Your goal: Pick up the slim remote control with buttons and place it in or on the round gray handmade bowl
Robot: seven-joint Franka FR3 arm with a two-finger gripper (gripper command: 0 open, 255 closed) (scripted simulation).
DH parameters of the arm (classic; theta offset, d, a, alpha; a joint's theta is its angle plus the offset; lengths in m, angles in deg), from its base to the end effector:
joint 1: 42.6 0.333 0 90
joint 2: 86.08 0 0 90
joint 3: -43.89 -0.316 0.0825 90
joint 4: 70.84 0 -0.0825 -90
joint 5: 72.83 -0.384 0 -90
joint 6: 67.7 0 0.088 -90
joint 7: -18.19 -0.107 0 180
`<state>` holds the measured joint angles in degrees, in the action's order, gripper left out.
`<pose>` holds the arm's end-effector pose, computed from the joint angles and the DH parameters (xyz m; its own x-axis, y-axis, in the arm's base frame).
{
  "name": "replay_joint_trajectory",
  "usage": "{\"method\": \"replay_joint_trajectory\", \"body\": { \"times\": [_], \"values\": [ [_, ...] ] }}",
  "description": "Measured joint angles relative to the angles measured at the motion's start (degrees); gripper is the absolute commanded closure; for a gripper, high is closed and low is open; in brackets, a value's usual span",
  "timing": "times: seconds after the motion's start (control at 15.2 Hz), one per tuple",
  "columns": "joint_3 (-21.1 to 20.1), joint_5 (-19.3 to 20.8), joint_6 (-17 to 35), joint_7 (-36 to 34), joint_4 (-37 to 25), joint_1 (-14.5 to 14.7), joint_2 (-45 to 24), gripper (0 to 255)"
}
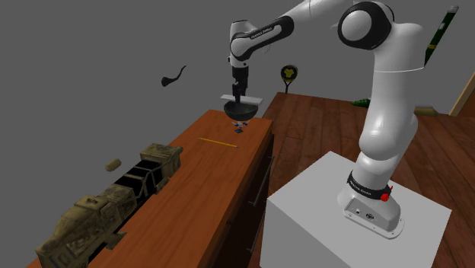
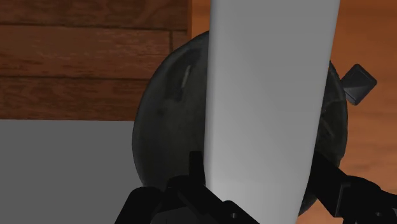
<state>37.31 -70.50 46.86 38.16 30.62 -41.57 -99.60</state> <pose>0.6195 0.0758 0.4268 0.8798 0.4752 -0.0088 0.4753 -0.8798 0.0075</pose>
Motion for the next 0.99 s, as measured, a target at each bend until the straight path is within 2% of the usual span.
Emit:
{"method": "replay_joint_trajectory", "body": {
  "times": [0.59, 0.66, 0.99],
  "values": [
    [0.0, 0.1, 2.5, -0.2, 1.7, 0.0, -0.7, 255],
    [0.0, 0.1, 2.5, -0.2, 1.7, 0.0, -0.7, 0],
    [0.0, 0.1, 2.5, -0.2, 1.7, 0.0, -0.7, 0]
  ]
}}
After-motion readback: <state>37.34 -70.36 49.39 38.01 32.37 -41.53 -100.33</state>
